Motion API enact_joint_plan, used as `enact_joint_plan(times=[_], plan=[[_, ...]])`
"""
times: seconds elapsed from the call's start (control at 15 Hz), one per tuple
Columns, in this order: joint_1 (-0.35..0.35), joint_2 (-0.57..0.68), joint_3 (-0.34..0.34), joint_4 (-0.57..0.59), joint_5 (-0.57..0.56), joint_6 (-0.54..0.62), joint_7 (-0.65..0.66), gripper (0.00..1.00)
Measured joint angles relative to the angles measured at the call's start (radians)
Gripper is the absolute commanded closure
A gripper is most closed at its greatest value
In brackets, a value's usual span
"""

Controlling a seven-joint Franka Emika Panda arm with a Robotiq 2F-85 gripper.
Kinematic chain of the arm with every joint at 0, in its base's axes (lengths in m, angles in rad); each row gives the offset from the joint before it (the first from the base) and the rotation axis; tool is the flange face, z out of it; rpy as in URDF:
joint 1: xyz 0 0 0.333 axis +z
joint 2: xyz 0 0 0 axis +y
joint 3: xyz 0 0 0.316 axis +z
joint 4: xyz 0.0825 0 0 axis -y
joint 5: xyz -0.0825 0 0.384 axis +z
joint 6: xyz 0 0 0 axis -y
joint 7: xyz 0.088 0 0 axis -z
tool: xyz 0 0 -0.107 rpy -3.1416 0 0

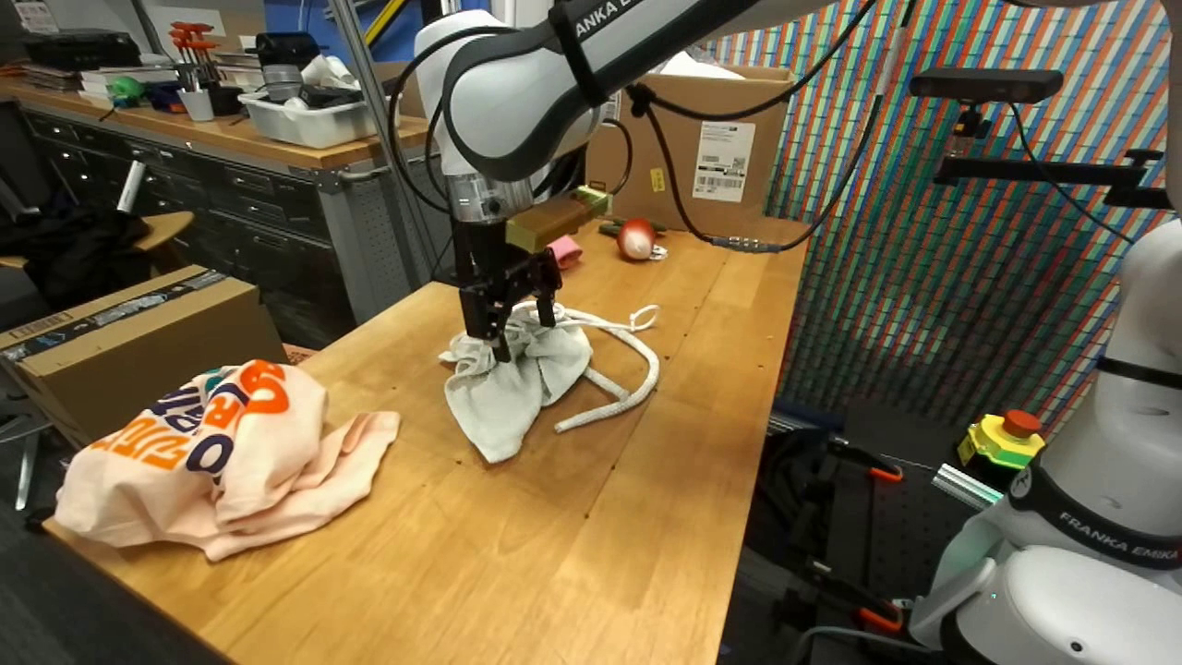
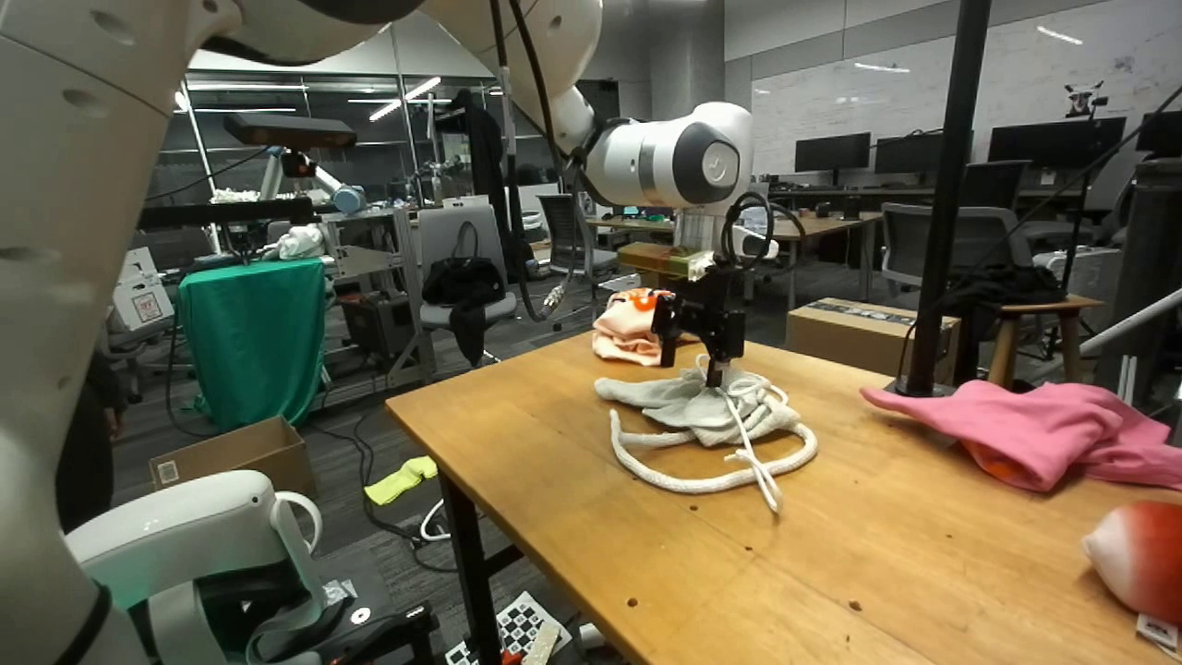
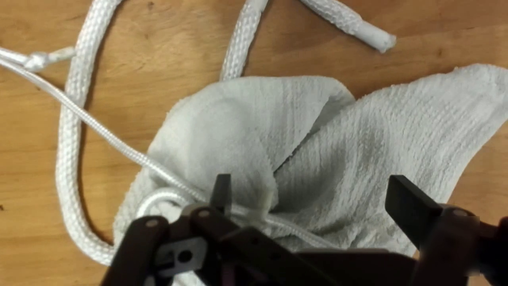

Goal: Pick up the toy, rope and the clothes and put them around the table.

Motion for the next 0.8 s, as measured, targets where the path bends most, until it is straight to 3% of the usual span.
enact_joint_plan(times=[0.8], plan=[[-0.019, 0.025, 0.004, -0.013, 0.052, -0.004, -0.027, 0.0]])
